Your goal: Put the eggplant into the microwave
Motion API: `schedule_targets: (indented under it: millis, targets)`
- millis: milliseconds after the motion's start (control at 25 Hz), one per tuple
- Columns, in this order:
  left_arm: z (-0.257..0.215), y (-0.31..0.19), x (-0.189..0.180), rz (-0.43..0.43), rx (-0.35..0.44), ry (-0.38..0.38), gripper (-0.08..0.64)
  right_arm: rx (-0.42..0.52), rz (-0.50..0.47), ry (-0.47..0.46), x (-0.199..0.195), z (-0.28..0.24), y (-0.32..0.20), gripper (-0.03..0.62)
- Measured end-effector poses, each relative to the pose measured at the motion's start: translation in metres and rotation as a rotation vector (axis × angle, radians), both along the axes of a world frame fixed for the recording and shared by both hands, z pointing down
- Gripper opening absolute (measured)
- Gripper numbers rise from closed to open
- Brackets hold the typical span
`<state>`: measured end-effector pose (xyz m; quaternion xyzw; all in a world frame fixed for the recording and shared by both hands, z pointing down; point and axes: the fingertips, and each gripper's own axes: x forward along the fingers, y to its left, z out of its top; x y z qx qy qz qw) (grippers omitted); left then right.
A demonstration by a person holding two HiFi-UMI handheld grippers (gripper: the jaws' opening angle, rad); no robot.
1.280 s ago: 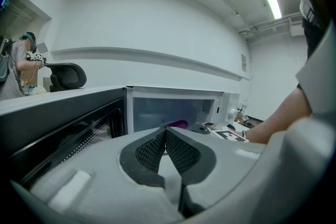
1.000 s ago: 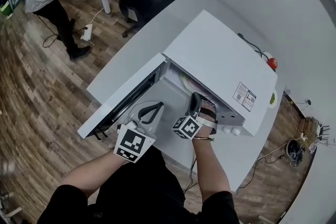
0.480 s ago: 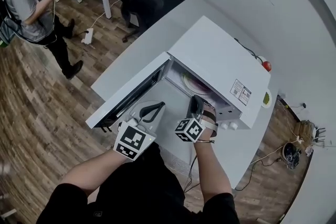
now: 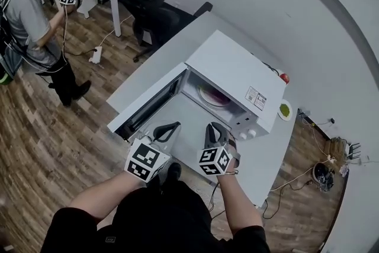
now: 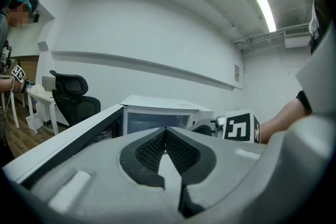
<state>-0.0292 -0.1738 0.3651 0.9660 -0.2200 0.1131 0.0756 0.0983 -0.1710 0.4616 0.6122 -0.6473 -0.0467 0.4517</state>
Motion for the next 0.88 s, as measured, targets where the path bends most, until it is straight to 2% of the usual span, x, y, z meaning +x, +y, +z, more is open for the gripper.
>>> schedule_targets:
  millis: [120,360,720,880]
  targets:
    - [-0.006,0.015,-0.006,0.003,-0.008,0.003,0.008,0.017,-0.022,-0.031,-0.011,-0.016,0.022,0.043]
    - [-0.018,0.047,-0.005,-0.002,-0.014,0.005,0.008,0.051,-0.048,-0.166,-0.016,-0.043,0.067,0.043]
    - [-0.038,0.106,0.022,-0.042,0.0,-0.005,0.008,0.111,-0.03,-0.412,0.018,-0.08,0.152,0.043]
    - [-0.05,0.138,0.031,-0.073,-0.011,0.006,0.008,0.119,-0.07,-0.502,0.026,-0.094,0.189,0.043]
